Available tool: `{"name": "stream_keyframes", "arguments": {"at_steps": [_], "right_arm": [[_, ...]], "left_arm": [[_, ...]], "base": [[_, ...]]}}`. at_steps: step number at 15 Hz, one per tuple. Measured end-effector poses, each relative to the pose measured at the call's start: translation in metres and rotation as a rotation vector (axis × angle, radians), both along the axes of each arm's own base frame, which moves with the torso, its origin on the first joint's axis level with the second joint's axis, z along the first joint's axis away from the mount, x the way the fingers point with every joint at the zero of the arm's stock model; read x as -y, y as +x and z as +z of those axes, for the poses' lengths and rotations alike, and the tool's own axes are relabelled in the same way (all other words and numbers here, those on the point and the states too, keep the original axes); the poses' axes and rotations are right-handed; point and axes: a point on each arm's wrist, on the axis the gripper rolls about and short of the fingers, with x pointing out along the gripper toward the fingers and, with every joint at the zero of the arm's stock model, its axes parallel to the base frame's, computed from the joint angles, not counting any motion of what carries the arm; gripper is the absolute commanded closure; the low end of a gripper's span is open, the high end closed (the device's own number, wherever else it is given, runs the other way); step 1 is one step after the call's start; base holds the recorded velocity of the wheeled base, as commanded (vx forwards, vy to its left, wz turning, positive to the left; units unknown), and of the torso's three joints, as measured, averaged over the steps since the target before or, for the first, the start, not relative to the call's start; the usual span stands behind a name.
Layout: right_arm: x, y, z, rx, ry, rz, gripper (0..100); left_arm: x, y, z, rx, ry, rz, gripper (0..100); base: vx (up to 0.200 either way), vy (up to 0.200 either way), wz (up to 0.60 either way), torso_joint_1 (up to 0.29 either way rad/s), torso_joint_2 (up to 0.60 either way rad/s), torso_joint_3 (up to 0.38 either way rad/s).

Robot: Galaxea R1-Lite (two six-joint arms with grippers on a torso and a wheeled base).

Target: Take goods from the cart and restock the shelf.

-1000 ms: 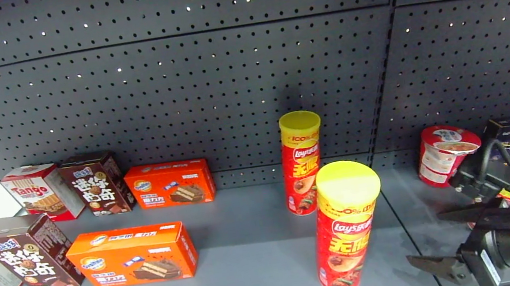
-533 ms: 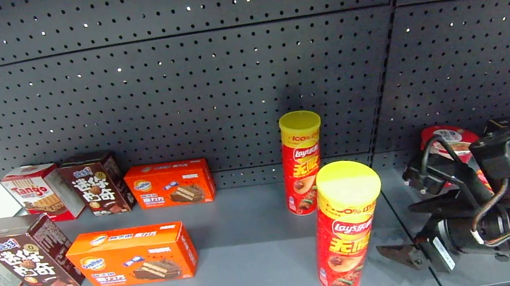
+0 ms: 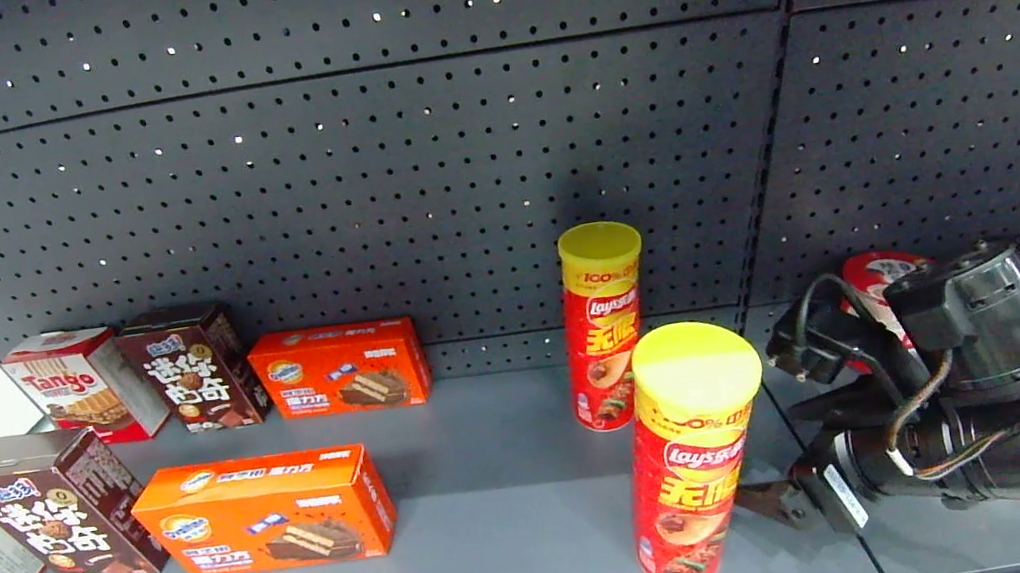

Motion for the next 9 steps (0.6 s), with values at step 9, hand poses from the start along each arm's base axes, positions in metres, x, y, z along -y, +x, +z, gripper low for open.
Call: {"name": "stream_keyframes", "arguments": {"at_steps": [9], "right_arm": [[-0.021,0.01,-0.004,-0.003,-0.017,0.028,0]], "left_arm": [[0.0,-0.001,-0.007,-0.002,-0.002,0.004,0]], "base": [[0.0,0.0,0.0,0.0,0.0,0.0]]}}
